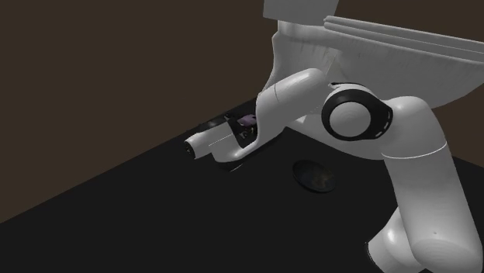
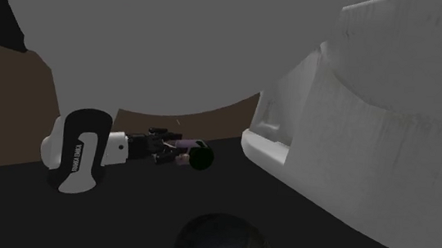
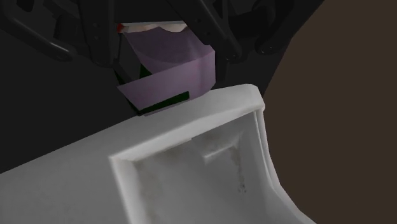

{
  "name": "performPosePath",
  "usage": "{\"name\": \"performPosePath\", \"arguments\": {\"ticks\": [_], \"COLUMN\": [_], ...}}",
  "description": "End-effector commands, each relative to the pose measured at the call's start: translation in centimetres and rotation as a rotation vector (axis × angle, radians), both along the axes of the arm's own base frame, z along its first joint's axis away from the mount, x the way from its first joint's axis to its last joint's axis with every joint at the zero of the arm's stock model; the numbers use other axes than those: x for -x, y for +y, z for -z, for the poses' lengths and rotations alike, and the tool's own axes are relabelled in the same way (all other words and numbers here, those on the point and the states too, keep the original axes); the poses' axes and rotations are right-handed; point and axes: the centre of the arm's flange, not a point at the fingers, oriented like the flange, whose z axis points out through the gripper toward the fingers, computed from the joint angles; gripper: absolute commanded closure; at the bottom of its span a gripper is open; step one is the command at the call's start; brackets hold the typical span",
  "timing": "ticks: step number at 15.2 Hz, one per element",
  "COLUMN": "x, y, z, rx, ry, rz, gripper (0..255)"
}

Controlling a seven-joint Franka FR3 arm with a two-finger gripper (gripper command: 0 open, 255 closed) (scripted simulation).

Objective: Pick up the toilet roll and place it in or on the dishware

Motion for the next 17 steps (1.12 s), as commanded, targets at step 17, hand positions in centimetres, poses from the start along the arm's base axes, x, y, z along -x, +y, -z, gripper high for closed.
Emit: {"name": "performPosePath", "arguments": {"ticks": [17], "x": [0.0], "y": [0.0], "z": [-9.6], "rx": [0.000], "ry": [-0.001], "rz": [0.000], "gripper": [255]}}
